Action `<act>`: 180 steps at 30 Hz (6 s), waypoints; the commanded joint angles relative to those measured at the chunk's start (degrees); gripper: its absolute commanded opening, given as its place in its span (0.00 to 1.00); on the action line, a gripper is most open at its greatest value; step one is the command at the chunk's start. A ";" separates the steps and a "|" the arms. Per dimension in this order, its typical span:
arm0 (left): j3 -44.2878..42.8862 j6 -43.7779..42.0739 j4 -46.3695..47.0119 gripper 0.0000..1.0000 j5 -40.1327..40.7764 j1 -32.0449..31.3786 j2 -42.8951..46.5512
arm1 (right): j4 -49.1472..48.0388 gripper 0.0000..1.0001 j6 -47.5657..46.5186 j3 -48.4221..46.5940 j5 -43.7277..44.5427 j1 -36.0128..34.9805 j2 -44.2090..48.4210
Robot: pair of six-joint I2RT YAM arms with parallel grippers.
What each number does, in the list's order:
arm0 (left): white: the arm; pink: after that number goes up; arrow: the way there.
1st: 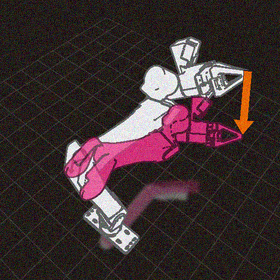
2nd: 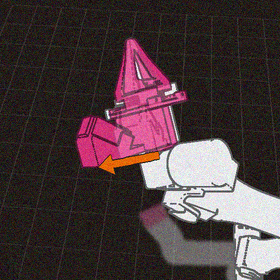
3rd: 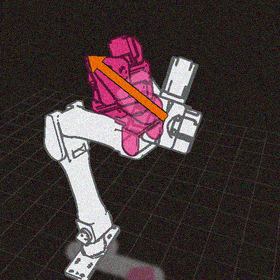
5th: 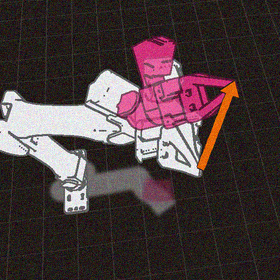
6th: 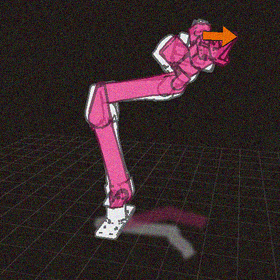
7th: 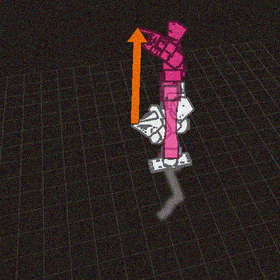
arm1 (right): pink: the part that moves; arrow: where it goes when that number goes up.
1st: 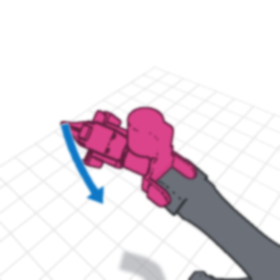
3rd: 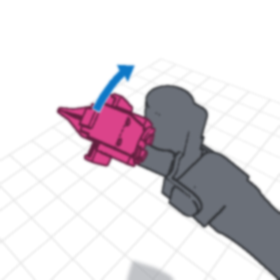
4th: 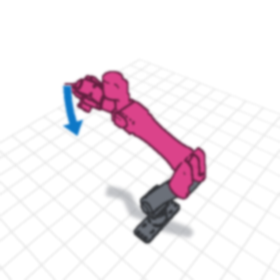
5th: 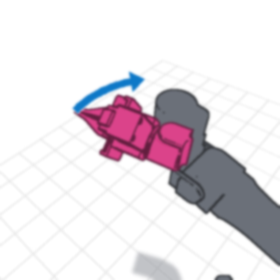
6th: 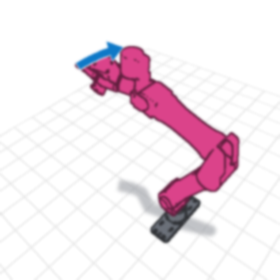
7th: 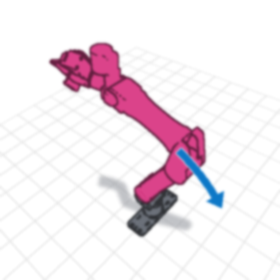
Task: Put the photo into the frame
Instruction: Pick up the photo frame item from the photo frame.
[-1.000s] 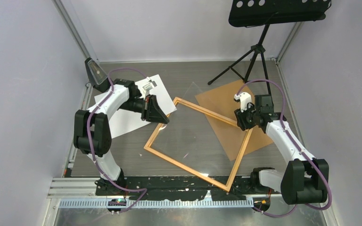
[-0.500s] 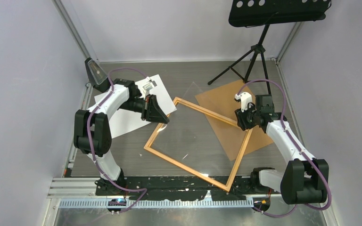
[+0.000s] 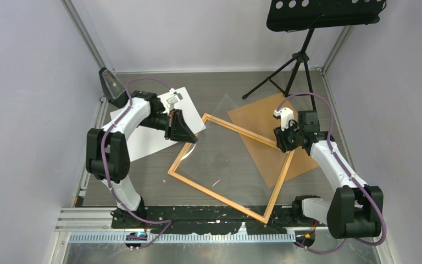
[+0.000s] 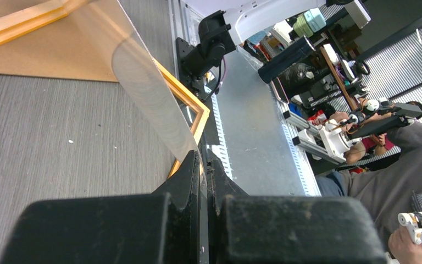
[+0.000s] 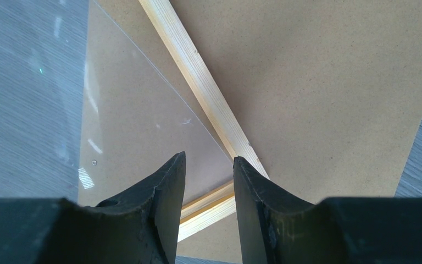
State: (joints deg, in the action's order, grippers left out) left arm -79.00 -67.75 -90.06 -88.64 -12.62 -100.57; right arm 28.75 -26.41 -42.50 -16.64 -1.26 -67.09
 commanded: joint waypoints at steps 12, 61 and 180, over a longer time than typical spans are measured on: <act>-1.87 -1.07 -8.50 0.00 -7.21 -0.39 0.49 | -1.20 0.44 -0.02 -0.34 -0.82 0.43 1.54; -4.09 -1.58 -8.53 0.00 -8.31 0.49 -1.88 | -1.39 0.44 -0.25 -0.90 0.92 2.83 1.68; -6.48 11.28 -8.55 0.00 -1.60 -3.55 3.18 | 15.38 0.82 -16.98 -21.06 -28.03 -1.75 -15.22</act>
State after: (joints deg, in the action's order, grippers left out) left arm -83.57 -53.25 -89.67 -88.51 -15.77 -99.70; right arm 40.49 -37.34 -59.29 -39.72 -2.20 -80.49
